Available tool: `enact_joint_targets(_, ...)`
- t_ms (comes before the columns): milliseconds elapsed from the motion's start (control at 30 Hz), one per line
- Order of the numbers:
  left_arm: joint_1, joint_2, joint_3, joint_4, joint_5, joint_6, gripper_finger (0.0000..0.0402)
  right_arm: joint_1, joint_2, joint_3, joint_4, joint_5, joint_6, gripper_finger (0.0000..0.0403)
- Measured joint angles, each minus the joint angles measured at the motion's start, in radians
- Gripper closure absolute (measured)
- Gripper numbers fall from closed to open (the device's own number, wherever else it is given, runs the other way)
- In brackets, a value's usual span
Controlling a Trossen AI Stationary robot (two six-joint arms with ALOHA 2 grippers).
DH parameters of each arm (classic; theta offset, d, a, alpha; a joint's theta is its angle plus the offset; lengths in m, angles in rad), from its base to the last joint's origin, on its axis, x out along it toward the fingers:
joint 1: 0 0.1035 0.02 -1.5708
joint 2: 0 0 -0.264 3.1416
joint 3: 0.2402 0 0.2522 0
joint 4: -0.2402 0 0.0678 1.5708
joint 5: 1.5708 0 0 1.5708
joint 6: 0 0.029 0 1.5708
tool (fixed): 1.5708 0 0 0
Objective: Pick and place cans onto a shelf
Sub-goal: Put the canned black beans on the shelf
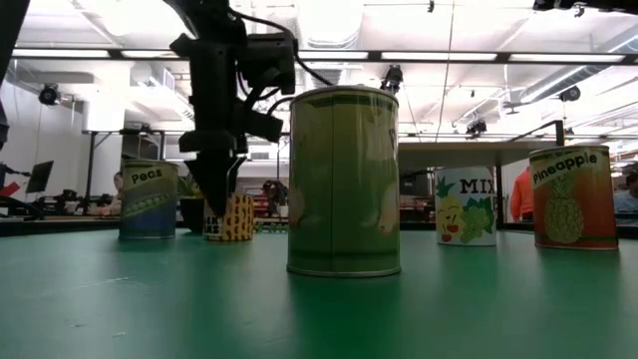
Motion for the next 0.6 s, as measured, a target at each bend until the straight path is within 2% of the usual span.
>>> enact_joint_targets(200, 0.000, 0.000, -0.017, 0.008, 0.000, -0.007, 0.0062, 0.000, 0.000, 0.000, -0.006, 0.001, -0.010, 0.0390)
enact_joint_targets(400, 0.000, 0.000, -0.002, -0.005, 0.000, -0.011, 0.0117, 0.000, 0.000, 0.000, -0.009, 0.001, -0.010, 0.0390)
enact_joint_targets(500, -0.004, 0.000, 0.031, -0.028, 0.002, -0.037, 0.0143, 0.000, 0.000, 0.000, -0.013, 0.004, -0.011, 0.0390)
enact_joint_targets(600, -0.013, 0.000, 0.115, -0.114, 0.064, -0.083, 0.0147, 0.000, 0.000, 0.000, -0.013, 0.036, -0.011, 0.0390)
